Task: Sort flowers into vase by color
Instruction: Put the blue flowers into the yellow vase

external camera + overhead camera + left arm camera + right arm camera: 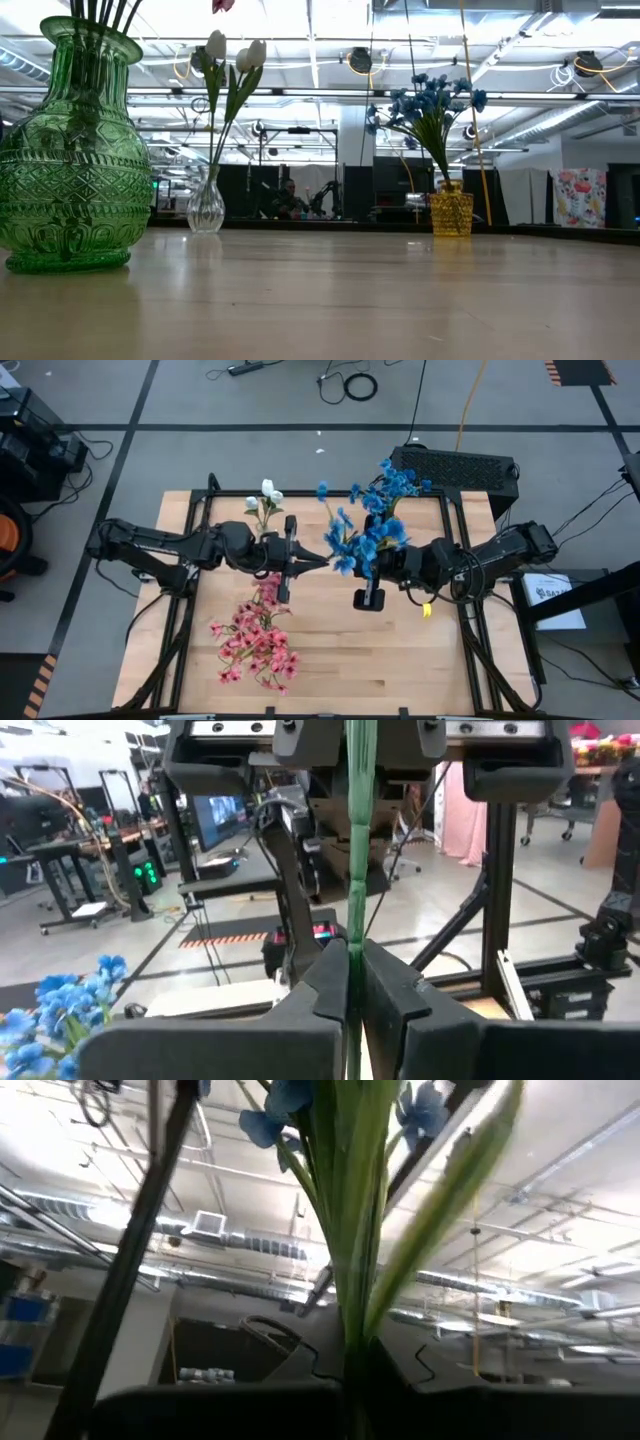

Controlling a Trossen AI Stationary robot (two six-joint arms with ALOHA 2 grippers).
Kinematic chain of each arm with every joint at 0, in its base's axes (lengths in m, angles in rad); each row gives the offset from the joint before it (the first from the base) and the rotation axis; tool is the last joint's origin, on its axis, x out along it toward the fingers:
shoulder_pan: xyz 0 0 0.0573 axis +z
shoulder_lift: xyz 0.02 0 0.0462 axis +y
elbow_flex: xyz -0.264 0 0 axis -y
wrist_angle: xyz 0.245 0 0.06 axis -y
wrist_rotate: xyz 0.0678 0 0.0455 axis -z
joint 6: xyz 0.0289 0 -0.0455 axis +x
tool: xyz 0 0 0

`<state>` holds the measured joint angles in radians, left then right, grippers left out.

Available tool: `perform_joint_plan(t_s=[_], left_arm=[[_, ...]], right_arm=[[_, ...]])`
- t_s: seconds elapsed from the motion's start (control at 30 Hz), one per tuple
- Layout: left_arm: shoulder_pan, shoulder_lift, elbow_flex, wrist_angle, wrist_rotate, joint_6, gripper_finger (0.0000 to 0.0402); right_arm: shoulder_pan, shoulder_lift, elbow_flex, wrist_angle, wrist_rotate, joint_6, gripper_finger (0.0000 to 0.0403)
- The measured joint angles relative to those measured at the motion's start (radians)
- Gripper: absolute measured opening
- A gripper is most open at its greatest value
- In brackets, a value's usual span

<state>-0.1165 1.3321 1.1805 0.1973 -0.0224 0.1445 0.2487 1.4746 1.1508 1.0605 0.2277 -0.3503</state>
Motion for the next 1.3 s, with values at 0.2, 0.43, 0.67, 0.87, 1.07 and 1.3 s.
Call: perform_joint_plan(t_s=[0.2,0.43,0.67,0.87,1.07,1.3], left_arm=[[0.000,-0.064,-0.001,-0.125,0.000,-0.007,0.0011],[-0.001,-0.132,0.000,-0.274,0.005,-0.009,0.0011],[-0.001,-0.139,0.000,-0.324,0.005,-0.009,0.0010],[-0.001,-0.139,0.000,-0.347,0.005,-0.009,0.0010],[-0.001,-0.139,0.000,-0.367,0.004,-0.009,0.0014],[0.000,-0.139,0.000,-0.368,-0.010,-0.008,0.0017]], right_arm=[[0.002,-0.019,0.001,-0.139,0.058,0.049,0.0072],[0.001,-0.027,-0.002,-0.282,0.058,0.099,0.0158],[-0.013,-0.028,-0.002,-0.278,0.056,0.106,0.0186],[-0.014,-0.028,-0.002,-0.292,0.054,0.124,0.0176],[-0.029,-0.023,-0.002,-0.296,0.029,0.171,0.0142],[-0.046,-0.023,-0.002,-0.302,0.028,0.201,0.0055]])
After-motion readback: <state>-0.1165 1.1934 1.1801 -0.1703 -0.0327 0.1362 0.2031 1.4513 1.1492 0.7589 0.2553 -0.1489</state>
